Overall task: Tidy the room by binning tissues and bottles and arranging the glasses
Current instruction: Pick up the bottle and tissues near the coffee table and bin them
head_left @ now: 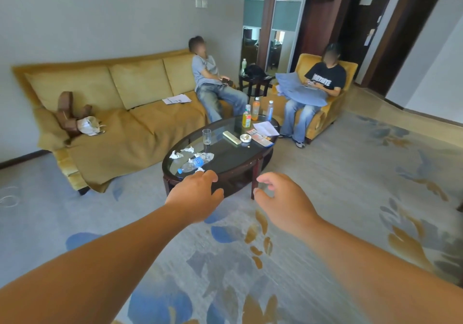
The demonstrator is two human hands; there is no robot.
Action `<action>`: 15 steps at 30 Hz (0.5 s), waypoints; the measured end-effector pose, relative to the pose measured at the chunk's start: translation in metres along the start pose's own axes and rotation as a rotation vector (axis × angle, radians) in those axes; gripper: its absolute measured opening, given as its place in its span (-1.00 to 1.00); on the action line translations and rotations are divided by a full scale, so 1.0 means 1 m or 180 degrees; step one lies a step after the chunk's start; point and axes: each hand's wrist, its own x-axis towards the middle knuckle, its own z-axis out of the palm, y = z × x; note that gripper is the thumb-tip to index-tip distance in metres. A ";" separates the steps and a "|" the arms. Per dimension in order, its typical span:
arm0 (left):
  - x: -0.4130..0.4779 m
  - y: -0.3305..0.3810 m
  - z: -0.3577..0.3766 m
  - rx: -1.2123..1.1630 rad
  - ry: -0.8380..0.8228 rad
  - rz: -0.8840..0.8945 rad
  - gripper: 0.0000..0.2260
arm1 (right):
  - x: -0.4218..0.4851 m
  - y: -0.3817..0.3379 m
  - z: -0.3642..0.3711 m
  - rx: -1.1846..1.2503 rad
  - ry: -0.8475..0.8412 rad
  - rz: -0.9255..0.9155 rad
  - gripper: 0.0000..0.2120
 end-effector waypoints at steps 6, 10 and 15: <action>0.080 -0.013 -0.009 0.0087 0.0163 -0.0422 -0.69 | 0.099 0.018 0.005 0.0078 -0.0310 -0.0285 -0.67; 0.118 -0.024 -0.008 0.0044 0.0256 -0.0602 -0.67 | 0.156 0.024 0.012 0.0062 -0.0465 -0.0403 -0.66; 0.157 -0.059 -0.005 0.0089 0.0225 -0.0864 -0.66 | 0.215 0.019 0.041 0.0095 -0.0684 -0.0517 -0.67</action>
